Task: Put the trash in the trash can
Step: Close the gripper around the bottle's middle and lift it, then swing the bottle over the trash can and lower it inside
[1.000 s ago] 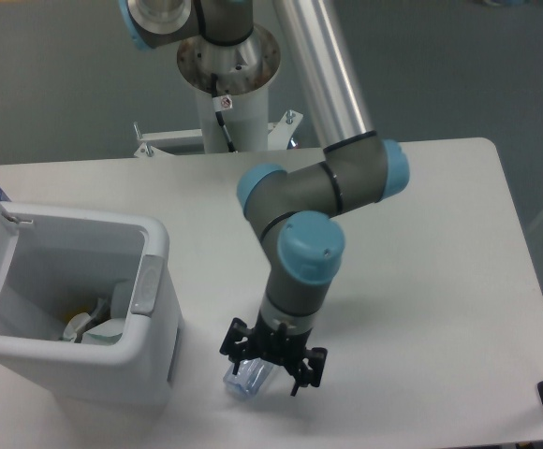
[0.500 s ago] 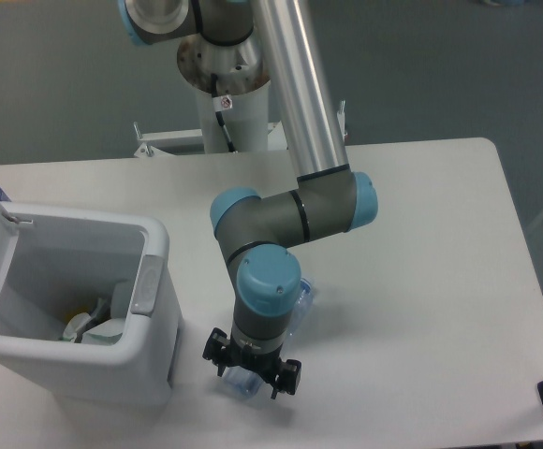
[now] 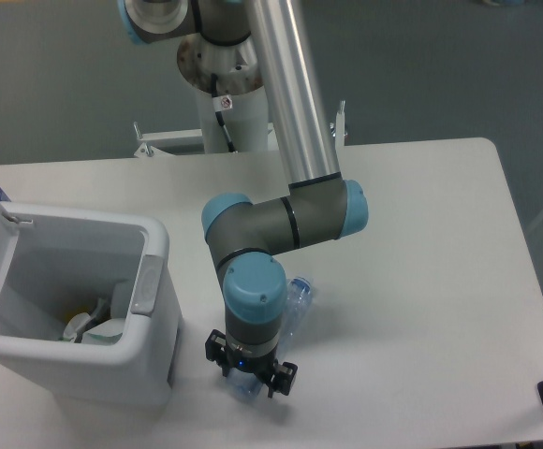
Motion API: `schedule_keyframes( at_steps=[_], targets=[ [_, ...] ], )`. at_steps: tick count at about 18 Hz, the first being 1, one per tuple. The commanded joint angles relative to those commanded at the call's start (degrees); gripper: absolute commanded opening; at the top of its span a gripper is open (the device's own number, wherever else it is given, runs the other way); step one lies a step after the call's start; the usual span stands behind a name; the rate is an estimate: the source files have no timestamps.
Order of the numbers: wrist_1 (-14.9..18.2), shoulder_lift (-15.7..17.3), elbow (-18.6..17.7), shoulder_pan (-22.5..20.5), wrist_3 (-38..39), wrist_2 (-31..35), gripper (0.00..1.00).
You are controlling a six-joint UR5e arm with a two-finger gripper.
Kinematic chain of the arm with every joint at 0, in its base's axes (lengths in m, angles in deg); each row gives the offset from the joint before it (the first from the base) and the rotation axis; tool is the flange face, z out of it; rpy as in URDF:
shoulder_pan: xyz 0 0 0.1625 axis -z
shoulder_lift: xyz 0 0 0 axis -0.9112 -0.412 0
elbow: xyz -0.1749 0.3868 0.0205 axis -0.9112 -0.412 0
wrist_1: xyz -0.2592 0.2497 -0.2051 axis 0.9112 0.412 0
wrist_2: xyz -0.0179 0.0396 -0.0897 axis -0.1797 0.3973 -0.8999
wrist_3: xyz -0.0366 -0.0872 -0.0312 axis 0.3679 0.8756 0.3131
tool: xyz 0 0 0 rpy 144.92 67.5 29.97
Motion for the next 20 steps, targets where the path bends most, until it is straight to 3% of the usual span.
schedule_keyframes(
  at_steps=[4,8,11,17,20],
  targets=[
    [-0.09,0.53,0.17,0.00,0.00,-0.09,0.37],
    [-0.17,1.49,0.96,-0.09,-0.09,-0.61,0.37],
    [-0.26,2.98,2.46,-2.97,-0.09,-1.84,0.37],
    [-0.26,5.09,8.43,-8.78,4.03,-19.39,0.37],
    [-0.26,8.16,10.10,-11.24,7.90,-29.50,0.38]
  ],
)
